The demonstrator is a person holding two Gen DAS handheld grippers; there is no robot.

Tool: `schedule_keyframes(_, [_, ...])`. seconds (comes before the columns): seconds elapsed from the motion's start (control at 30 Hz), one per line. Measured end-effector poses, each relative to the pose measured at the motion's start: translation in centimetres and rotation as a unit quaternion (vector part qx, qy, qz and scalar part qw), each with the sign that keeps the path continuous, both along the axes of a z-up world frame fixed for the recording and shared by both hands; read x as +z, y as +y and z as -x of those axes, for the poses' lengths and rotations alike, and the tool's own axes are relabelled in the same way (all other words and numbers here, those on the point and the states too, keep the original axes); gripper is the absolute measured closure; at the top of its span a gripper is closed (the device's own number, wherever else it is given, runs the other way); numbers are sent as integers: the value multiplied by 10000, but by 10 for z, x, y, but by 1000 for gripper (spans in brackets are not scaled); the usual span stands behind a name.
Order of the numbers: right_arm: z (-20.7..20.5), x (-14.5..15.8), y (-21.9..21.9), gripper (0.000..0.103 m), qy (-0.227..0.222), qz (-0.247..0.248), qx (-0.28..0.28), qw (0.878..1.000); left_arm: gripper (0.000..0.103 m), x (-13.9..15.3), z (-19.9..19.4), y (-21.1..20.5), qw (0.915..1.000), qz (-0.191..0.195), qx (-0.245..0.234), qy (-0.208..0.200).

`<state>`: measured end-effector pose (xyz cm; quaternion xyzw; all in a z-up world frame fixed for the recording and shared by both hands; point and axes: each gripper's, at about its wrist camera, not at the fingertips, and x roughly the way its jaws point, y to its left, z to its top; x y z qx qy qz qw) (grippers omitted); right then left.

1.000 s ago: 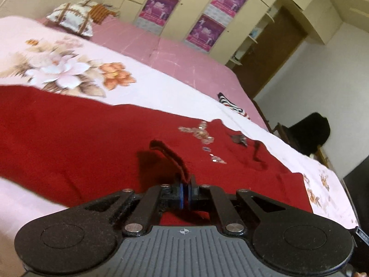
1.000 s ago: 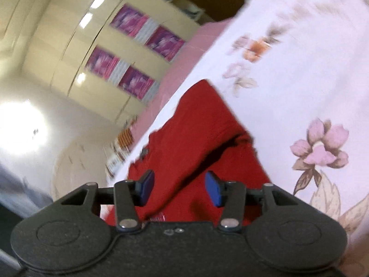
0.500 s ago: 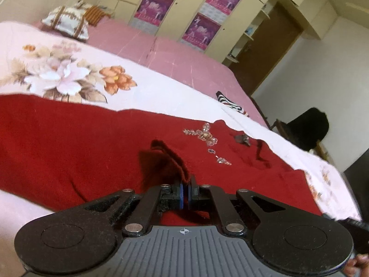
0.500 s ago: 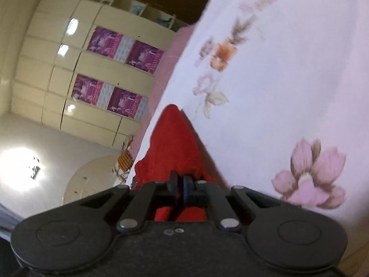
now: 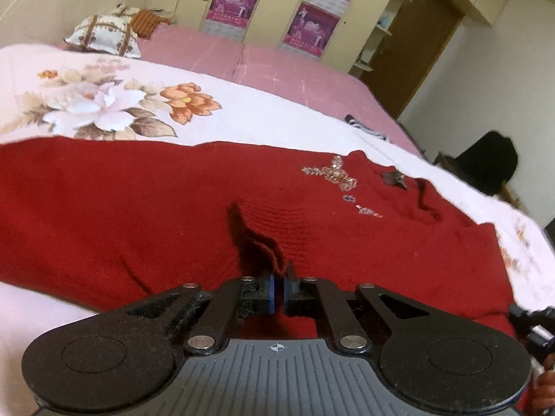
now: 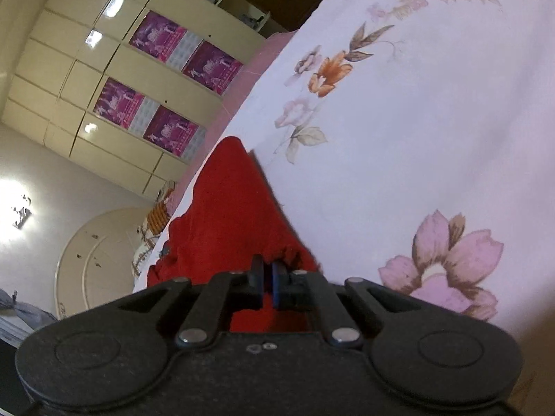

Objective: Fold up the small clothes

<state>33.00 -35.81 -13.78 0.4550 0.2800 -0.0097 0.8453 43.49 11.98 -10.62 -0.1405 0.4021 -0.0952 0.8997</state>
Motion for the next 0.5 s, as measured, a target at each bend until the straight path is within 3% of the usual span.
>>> schedule_keyframes(0.03, [0, 6, 2, 91, 16, 130, 142, 9998, 80, 4, 5, 2, 9998, -159, 89, -55])
schedule_keyframes(0.1, [8, 18, 4, 73, -15, 470, 371, 9982, 48, 17, 18, 5, 9972, -590, 312, -331])
schedule_keyframes(0.13, [14, 31, 7, 71, -166, 875, 430, 9951, 45, 25, 23, 3, 9941, -845, 384, -557])
schedule_keyframes(0.2, [18, 51, 13, 77, -488, 1523, 553, 9856, 45, 37, 24, -12, 9889, -1149, 102, -938])
schedule_keyframes(0.33, [-23, 60, 44, 80, -446, 2313, 1087, 9658, 45, 28, 5, -76, 9801, -1378, -799, -1189])
schedule_keyframes(0.4, [-44, 57, 79, 78, -387, 3043, 1591, 9384, 45, 14, -4, -94, 9771, -1569, -886, -1129])
schedule_keyframes(0.47, [-58, 48, 100, 82, -146, 3836, 1910, 9034, 42, -3, -16, -85, 9811, -1635, -717, -746])
schedule_keyframes(0.5, [-59, 44, 92, 85, -45, 3938, 1774, 9019, 42, -3, -17, -76, 9839, -1494, -658, -732])
